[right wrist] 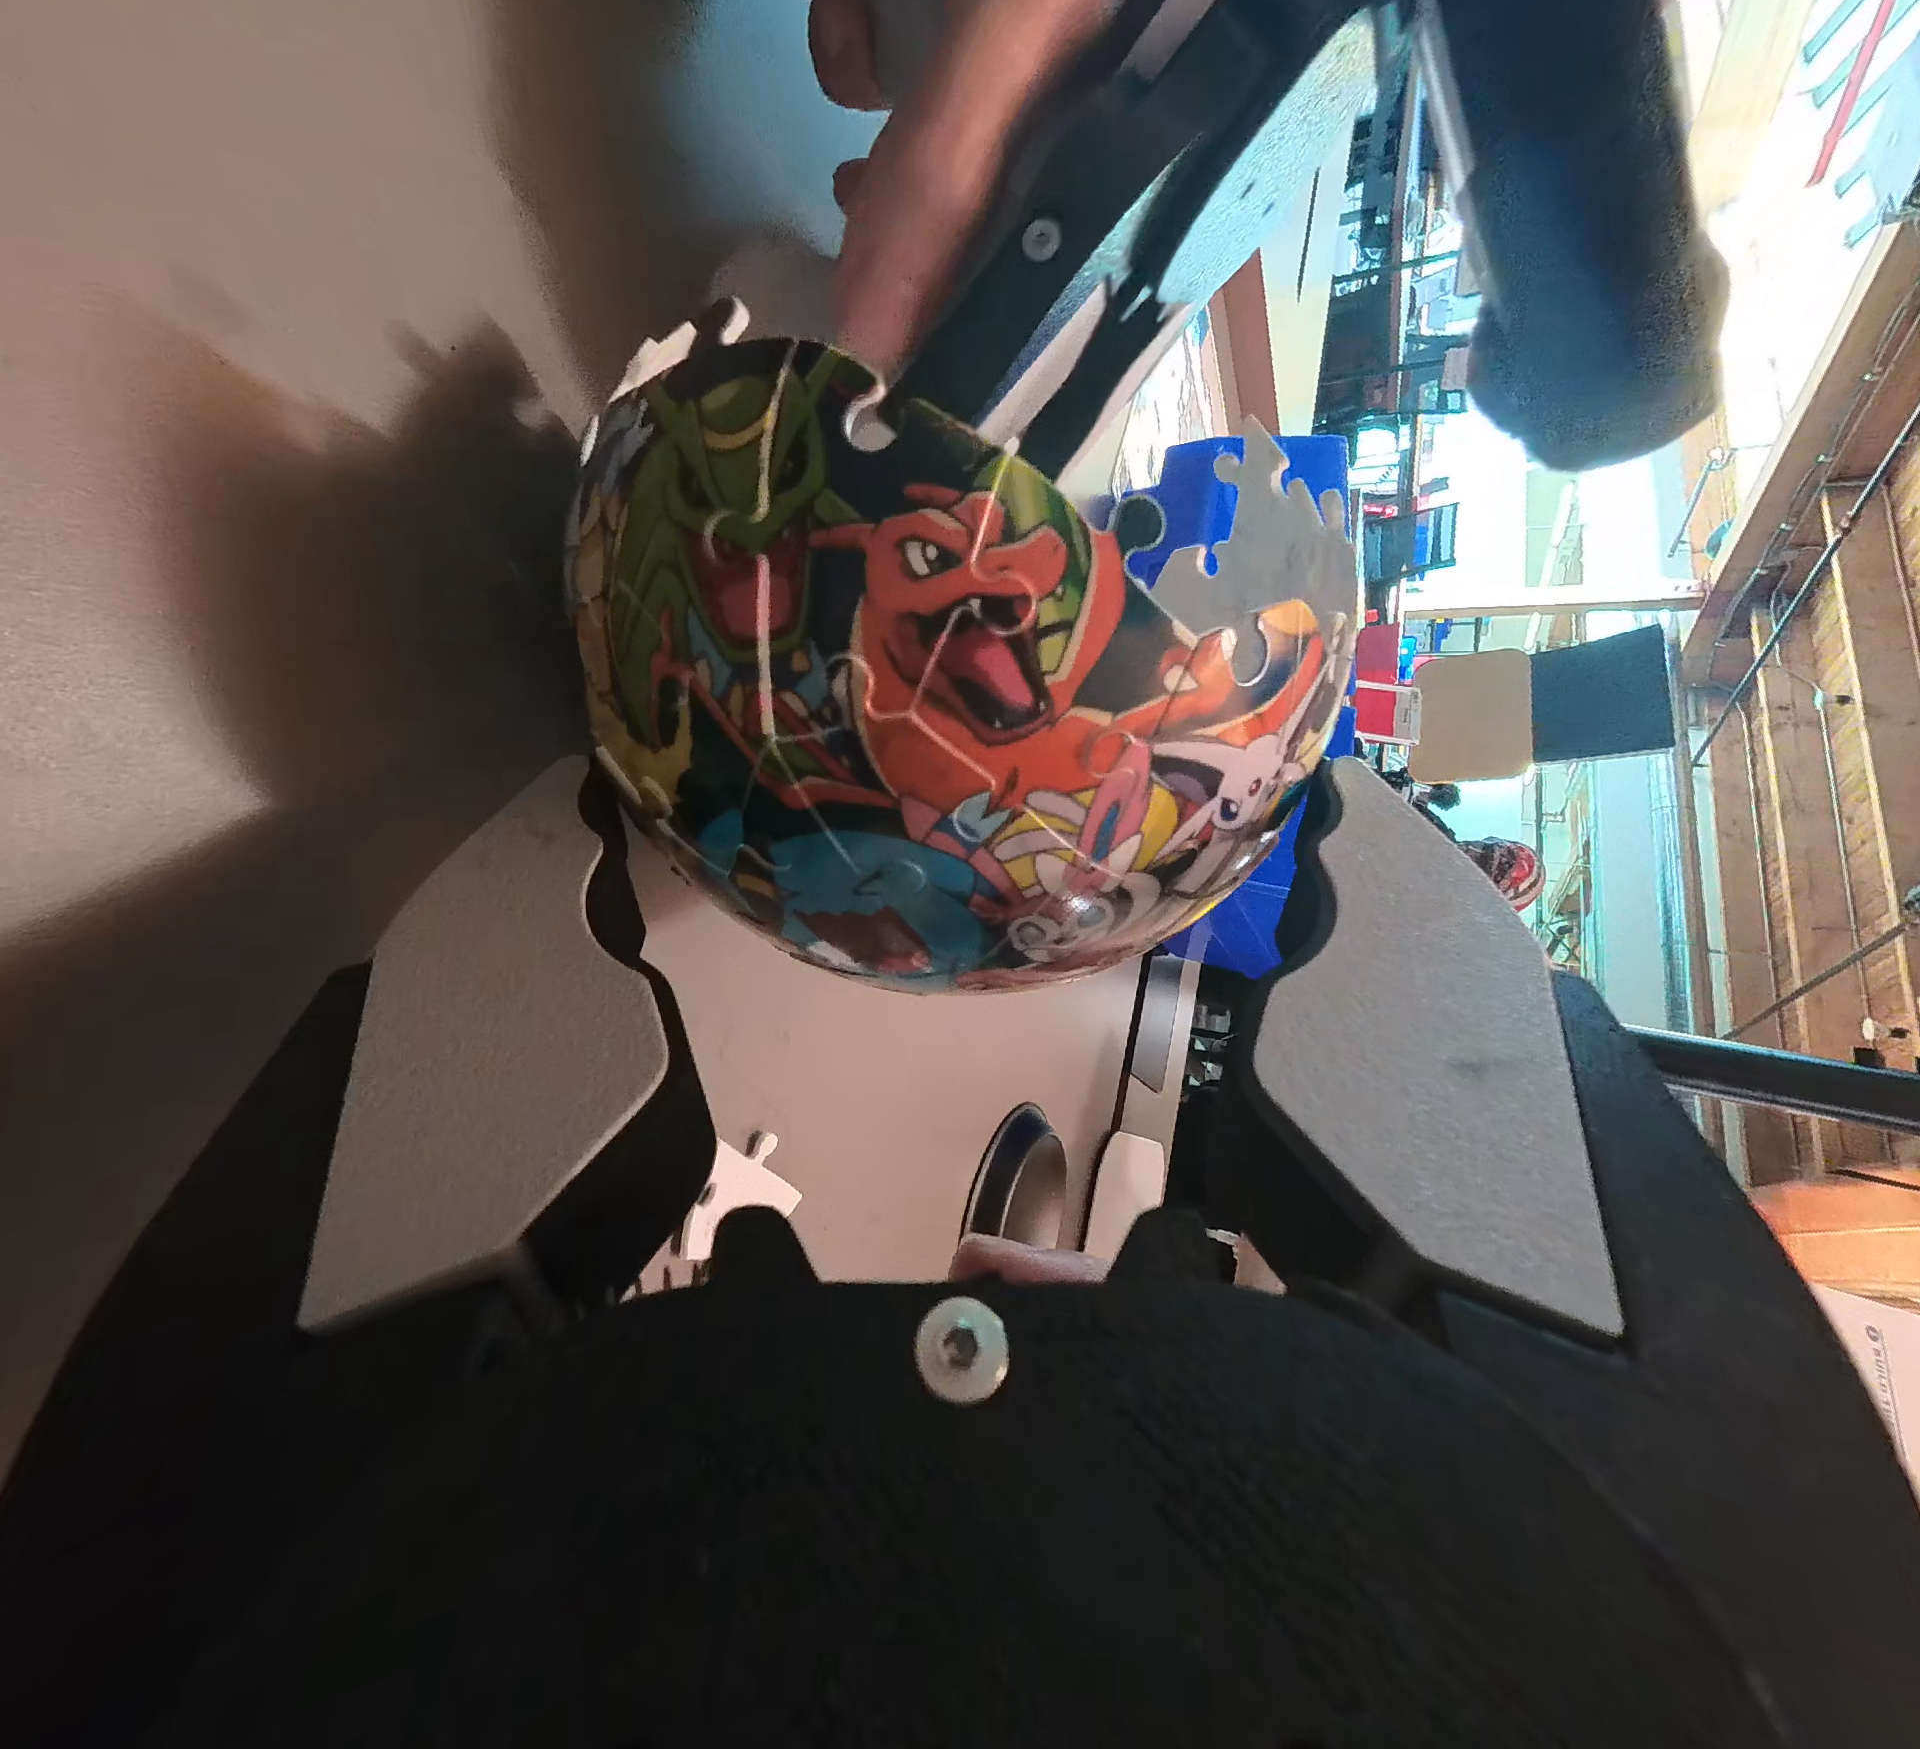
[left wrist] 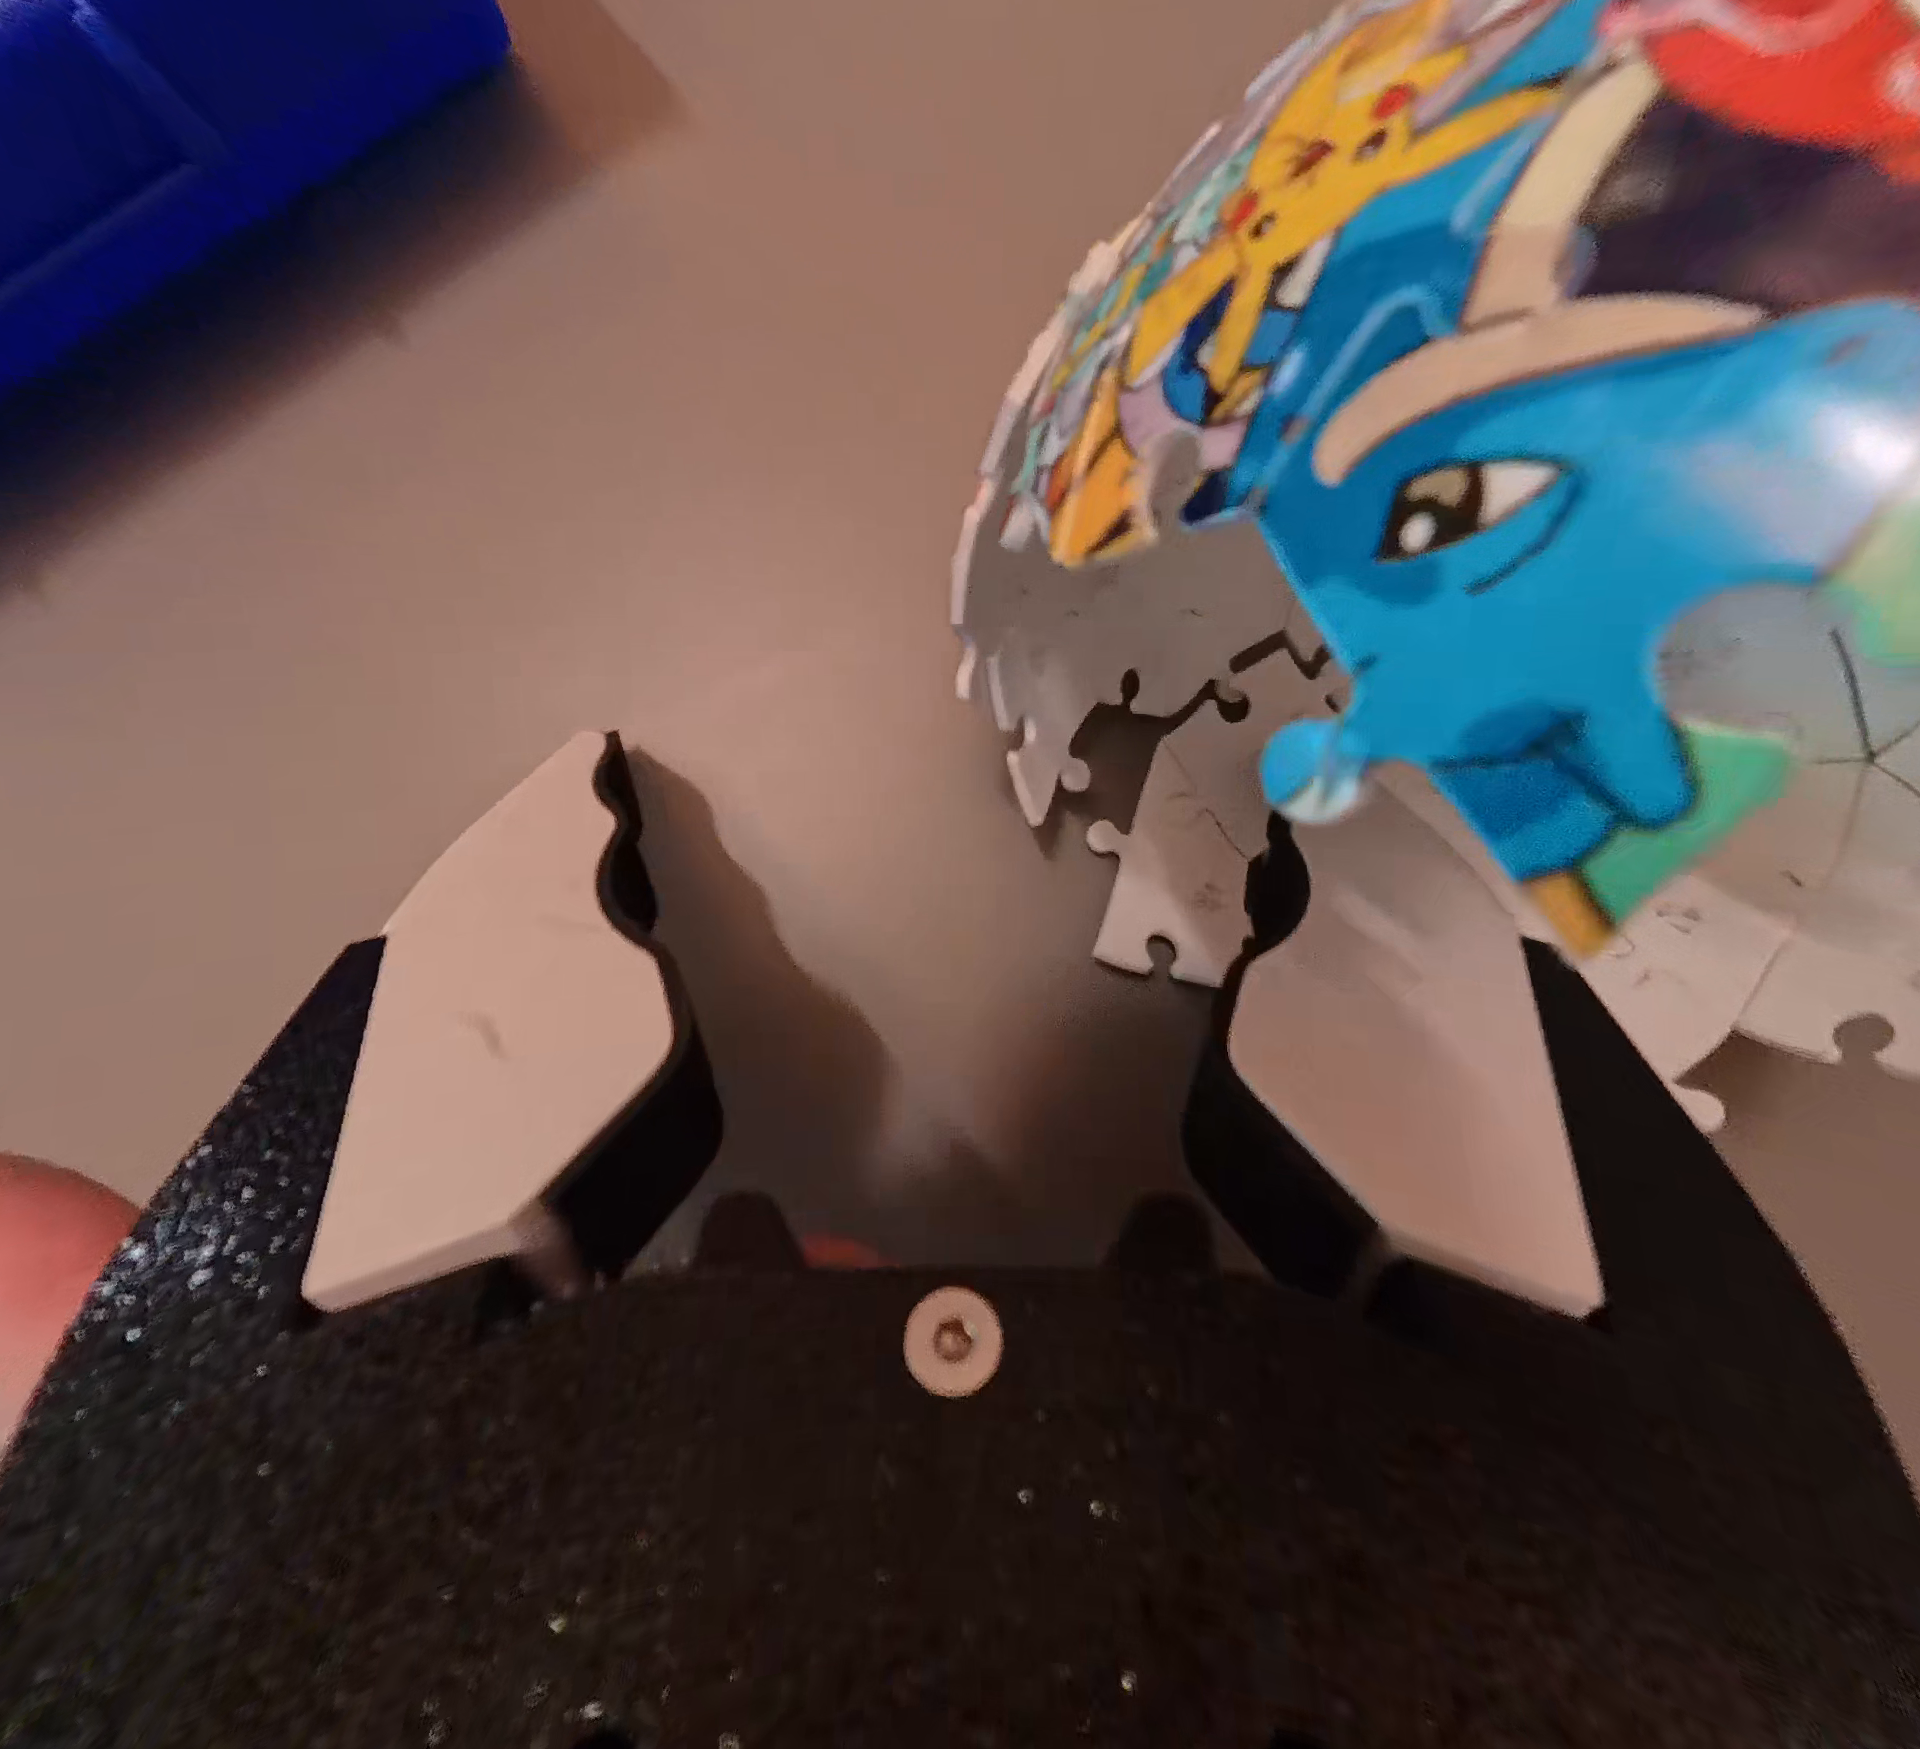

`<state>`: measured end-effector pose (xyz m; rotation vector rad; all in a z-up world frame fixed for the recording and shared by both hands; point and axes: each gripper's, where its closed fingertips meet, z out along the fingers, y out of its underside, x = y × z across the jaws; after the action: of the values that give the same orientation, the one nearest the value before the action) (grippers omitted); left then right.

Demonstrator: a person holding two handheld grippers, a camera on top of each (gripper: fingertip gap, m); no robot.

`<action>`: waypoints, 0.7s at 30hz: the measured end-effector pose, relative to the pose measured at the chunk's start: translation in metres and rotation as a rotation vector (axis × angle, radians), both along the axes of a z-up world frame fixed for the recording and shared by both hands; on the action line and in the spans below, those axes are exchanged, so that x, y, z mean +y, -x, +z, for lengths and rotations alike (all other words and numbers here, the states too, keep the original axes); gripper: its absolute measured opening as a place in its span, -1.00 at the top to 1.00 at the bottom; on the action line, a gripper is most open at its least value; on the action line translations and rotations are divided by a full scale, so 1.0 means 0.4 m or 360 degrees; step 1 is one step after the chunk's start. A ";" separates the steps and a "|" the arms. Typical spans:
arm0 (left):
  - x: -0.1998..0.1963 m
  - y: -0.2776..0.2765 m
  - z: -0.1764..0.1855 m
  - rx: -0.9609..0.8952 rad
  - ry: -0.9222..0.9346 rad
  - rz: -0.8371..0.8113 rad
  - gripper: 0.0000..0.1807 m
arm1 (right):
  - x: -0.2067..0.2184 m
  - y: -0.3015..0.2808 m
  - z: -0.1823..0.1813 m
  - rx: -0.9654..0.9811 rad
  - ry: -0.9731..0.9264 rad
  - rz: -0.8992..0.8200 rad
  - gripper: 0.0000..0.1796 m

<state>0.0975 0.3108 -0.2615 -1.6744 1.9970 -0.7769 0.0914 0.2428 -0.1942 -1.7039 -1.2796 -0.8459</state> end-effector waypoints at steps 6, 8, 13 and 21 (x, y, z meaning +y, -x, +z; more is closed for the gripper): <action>-0.004 -0.013 -0.008 0.0013 -0.0007 0.0000 -0.31 | 0.003 -0.002 -0.001 0.0038 -0.0005 -0.0005 -0.36; -0.006 -0.015 -0.007 0.0021 -0.0014 -0.0007 -0.29 | 0.003 -0.004 -0.001 0.0050 -0.0006 -0.0007 -0.36; -0.008 -0.016 -0.006 0.0033 -0.0019 -0.0035 -0.28 | 0.003 -0.004 0.000 0.0043 -0.0006 -0.0006 -0.36; -0.013 -0.021 0.001 0.0018 0.0066 -0.0058 -0.27 | 0.002 -0.003 0.000 0.0039 -0.0006 -0.0006 -0.36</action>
<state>0.1059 0.3057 -0.2610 -1.6733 2.0376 -0.8288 0.0927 0.2438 -0.1942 -1.7092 -1.2583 -0.8264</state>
